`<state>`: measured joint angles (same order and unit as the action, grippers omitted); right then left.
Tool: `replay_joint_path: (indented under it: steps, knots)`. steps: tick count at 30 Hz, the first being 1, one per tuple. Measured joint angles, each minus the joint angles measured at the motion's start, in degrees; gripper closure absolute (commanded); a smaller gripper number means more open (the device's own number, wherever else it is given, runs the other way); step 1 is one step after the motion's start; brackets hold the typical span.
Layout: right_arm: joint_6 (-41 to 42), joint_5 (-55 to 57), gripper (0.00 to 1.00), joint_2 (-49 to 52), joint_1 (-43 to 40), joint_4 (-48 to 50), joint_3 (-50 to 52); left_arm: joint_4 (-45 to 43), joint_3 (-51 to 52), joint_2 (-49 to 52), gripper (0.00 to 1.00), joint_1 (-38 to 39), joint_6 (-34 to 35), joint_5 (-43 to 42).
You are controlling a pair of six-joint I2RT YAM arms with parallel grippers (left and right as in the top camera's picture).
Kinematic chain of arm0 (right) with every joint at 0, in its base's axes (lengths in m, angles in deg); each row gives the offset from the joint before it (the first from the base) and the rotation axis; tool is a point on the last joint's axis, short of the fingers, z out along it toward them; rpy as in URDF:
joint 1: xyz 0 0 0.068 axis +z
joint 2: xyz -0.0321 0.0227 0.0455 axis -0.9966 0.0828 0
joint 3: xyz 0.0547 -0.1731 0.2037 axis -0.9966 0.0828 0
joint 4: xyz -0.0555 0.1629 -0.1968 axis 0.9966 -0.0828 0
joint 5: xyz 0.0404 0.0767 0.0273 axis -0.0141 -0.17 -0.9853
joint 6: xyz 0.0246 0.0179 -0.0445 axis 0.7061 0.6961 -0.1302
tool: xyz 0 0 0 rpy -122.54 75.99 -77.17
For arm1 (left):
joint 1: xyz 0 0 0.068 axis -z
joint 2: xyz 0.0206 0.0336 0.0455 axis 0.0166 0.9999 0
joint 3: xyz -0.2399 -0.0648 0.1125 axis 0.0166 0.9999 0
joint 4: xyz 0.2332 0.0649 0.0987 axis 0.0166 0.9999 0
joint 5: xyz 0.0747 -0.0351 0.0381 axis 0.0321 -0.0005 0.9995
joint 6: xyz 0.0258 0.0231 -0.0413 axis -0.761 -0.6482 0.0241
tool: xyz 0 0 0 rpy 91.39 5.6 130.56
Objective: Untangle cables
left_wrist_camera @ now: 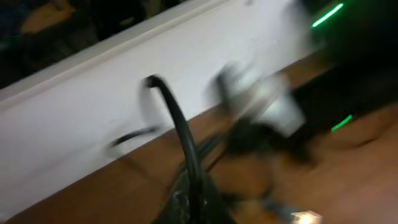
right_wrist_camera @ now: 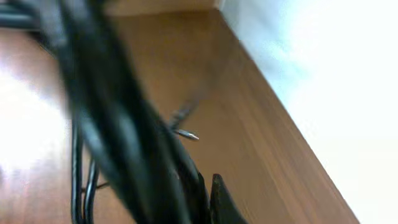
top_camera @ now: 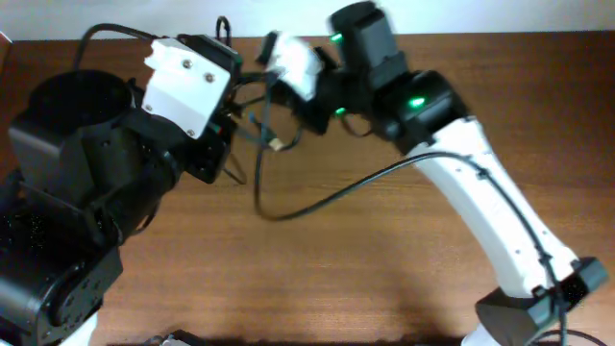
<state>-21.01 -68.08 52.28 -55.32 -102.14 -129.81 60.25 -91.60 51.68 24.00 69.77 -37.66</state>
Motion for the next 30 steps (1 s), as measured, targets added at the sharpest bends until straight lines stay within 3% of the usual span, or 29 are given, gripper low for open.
replay_joint_path:
  steps: [3, 5, 9, 12, 15, 17, 20, 24, 30]
  knots:
    - [7.9, -3.8, 0.96, -7.6, -21.7, -2.2, -0.5, 0.5, 0.5, -0.9, 1.00, -4.3, 1.2, 11.4]
    - [12.8, 1.0, 0.96, -9.2, -40.3, -5.0, -0.9, 0.8, 0.9, -3.8, 1.00, -11.9, 4.7, 28.6]
    - [15.9, 3.8, 0.96, -7.1, -53.0, -6.7, -0.4, 0.7, -1.2, -13.7, 1.00, -16.4, 8.6, 41.4]
    - [18.1, -0.4, 0.96, -7.1, -48.5, -7.1, -0.4, 0.7, -0.6, -11.7, 1.00, -16.4, 9.2, 36.7]
    - [21.9, -1.6, 0.96, -7.1, -24.8, -7.3, -0.4, 0.9, 0.3, -5.7, 1.00, -16.4, 9.2, 29.7]
    - [24.0, -1.4, 0.96, -7.1, -13.9, -7.4, -0.4, 1.3, 0.6, -3.2, 1.00, -16.4, 9.1, 28.0]
    - [24.9, 4.4, 0.96, -7.1, -6.0, -8.0, -0.4, 1.3, 0.6, -3.0, 1.00, -16.4, 8.3, 25.2]
    - [25.0, 7.9, 0.96, -7.1, -3.8, -8.4, -0.4, 1.6, 0.6, -3.0, 1.00, -16.4, 8.0, 23.5]
    - [25.0, 8.8, 0.96, -3.7, 5.0, 16.1, -0.4, 1.9, 0.7, -8.7, 1.00, -16.4, 8.1, 21.4]
